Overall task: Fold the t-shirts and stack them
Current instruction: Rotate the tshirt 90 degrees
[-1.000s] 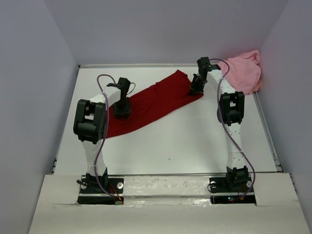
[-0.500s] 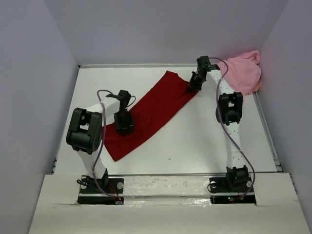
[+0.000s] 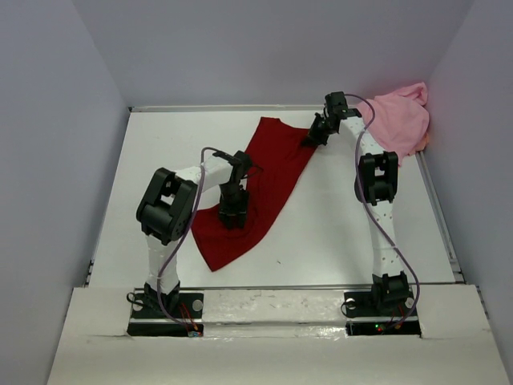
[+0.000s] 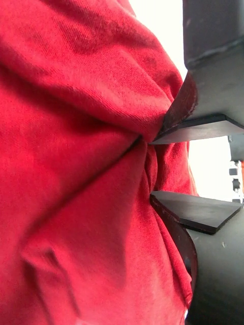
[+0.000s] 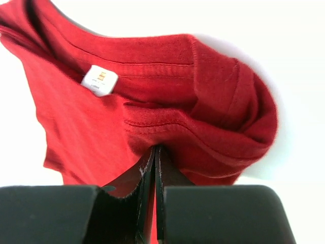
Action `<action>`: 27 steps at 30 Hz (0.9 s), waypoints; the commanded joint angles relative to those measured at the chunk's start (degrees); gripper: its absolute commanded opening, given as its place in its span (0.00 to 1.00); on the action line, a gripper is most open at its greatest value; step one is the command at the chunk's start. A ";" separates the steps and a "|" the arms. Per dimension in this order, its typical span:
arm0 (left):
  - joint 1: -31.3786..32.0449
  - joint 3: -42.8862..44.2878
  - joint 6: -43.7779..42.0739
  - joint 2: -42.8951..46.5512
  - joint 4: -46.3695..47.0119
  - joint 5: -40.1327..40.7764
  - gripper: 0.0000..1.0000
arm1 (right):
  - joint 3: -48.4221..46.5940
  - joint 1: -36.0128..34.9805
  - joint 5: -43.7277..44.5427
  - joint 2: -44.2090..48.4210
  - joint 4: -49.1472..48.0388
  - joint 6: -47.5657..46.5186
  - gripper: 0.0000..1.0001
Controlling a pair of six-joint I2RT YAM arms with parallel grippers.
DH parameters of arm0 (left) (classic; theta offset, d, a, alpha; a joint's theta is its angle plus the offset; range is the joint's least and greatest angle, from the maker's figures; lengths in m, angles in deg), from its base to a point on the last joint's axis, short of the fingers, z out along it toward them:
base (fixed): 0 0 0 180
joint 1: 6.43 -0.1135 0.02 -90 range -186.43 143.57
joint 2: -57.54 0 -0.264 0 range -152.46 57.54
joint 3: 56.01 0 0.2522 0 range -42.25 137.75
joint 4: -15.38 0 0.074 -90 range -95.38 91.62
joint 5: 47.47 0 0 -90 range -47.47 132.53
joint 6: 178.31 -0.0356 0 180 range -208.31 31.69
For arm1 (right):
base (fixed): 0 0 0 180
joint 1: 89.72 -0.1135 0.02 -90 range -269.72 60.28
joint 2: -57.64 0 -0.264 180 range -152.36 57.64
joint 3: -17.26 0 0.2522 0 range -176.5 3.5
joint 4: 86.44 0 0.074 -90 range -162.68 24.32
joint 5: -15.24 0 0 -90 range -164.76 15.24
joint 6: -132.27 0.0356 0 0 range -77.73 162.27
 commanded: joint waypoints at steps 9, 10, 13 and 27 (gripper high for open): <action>2.61 6.17 -2.69 -4.15 -4.18 -4.05 0.54 | -1.42 0.27 -11.37 -0.92 -15.41 7.20 0.18; 2.70 6.70 -2.08 -3.45 -4.45 -3.26 0.54 | -1.51 0.27 -11.29 0.13 -16.38 6.24 0.32; 2.43 9.50 -1.02 -1.78 -5.15 0.78 0.54 | -1.43 0.88 -10.49 3.12 -17.44 3.69 0.55; -1.33 30.60 1.45 0.25 -8.41 6.67 0.55 | 5.51 7.21 -13.92 17.07 -18.59 1.05 0.63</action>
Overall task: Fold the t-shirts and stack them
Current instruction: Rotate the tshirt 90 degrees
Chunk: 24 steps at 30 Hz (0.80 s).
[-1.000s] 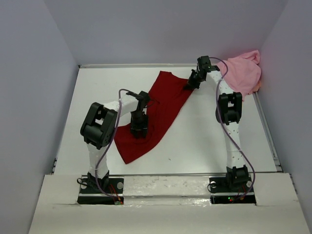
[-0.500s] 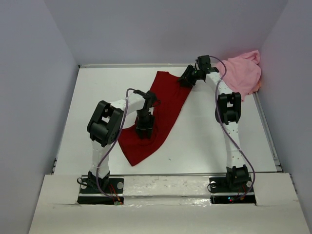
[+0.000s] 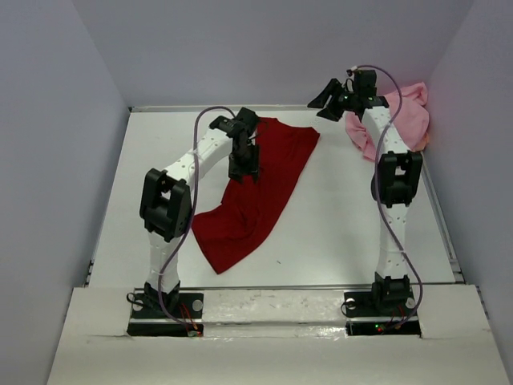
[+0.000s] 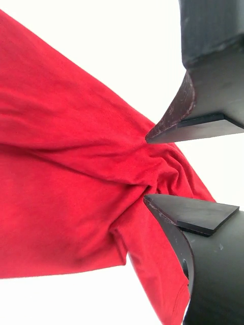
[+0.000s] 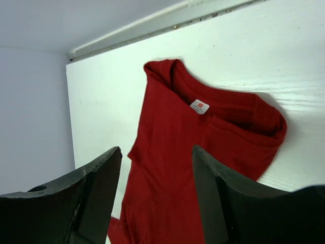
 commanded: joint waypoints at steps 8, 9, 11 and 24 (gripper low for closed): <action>-18.40 -3.76 -5.22 3.82 4.33 -7.89 0.55 | 27.69 2.76 0.17 24.38 4.69 -2.17 0.63; -19.89 -4.38 -6.27 3.64 5.12 -8.24 0.55 | 30.95 2.76 0.25 26.31 4.69 -1.99 0.63; -22.88 -4.74 -7.42 3.03 5.74 -8.25 0.55 | 37.10 2.76 1.04 32.03 5.04 -1.55 0.63; -26.24 -17.11 -11.02 2.41 6.89 -7.46 0.55 | 69.47 -0.05 1.84 45.50 -0.22 2.84 0.64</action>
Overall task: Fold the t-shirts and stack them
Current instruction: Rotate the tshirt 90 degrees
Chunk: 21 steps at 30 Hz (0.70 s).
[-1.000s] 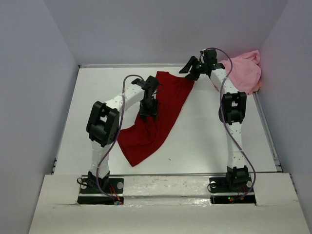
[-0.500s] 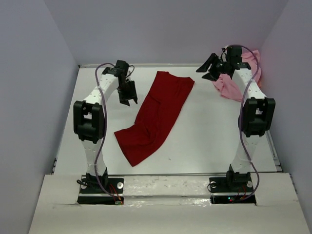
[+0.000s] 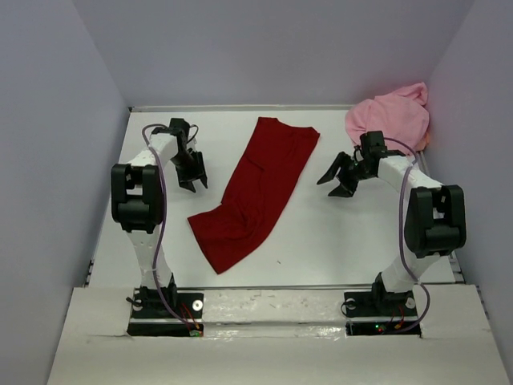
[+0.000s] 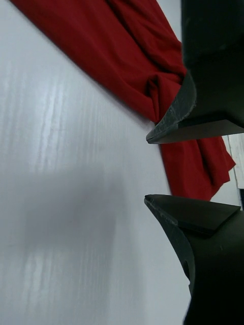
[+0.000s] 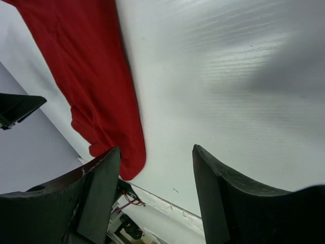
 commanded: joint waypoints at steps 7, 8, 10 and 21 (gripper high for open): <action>-0.45 -11.33 -4.28 3.82 0.77 -0.15 0.55 | 3.01 -2.16 -0.39 -3.60 -12.91 2.34 0.64; -0.89 -12.38 -4.28 4.17 1.38 -0.50 0.55 | 3.10 -2.77 -0.66 -4.73 -13.80 2.87 0.64; -1.33 -15.72 -4.11 5.75 2.88 -2.60 0.55 | 3.01 -2.78 -0.74 -5.97 -16.26 3.66 0.64; -3.00 -26.62 -4.28 10.85 8.42 -12.63 0.54 | -2.78 -4.45 -2.68 -16.52 -23.82 6.21 0.64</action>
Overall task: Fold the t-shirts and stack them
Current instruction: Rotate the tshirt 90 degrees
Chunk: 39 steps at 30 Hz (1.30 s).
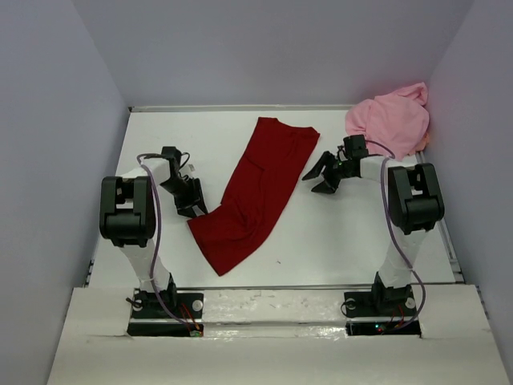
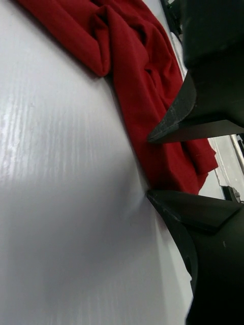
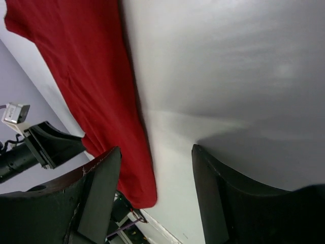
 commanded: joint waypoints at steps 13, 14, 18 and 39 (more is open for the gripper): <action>-4.88 -6.91 -0.83 8.35 0.00 -4.90 0.55 | -11.59 -2.31 -0.50 -11.17 -7.77 3.43 0.63; -4.97 -7.00 -0.57 9.13 -0.26 -4.81 0.55 | -12.03 -2.83 -0.50 -11.61 -7.77 3.60 0.63; -4.97 -7.62 -0.12 11.16 -2.20 -5.34 0.55 | -14.67 -2.84 -0.41 -13.72 -7.69 3.96 0.60; -4.70 -12.36 0.67 12.31 -3.96 -4.73 0.53 | -20.74 -3.36 0.29 -17.41 -6.37 4.57 0.44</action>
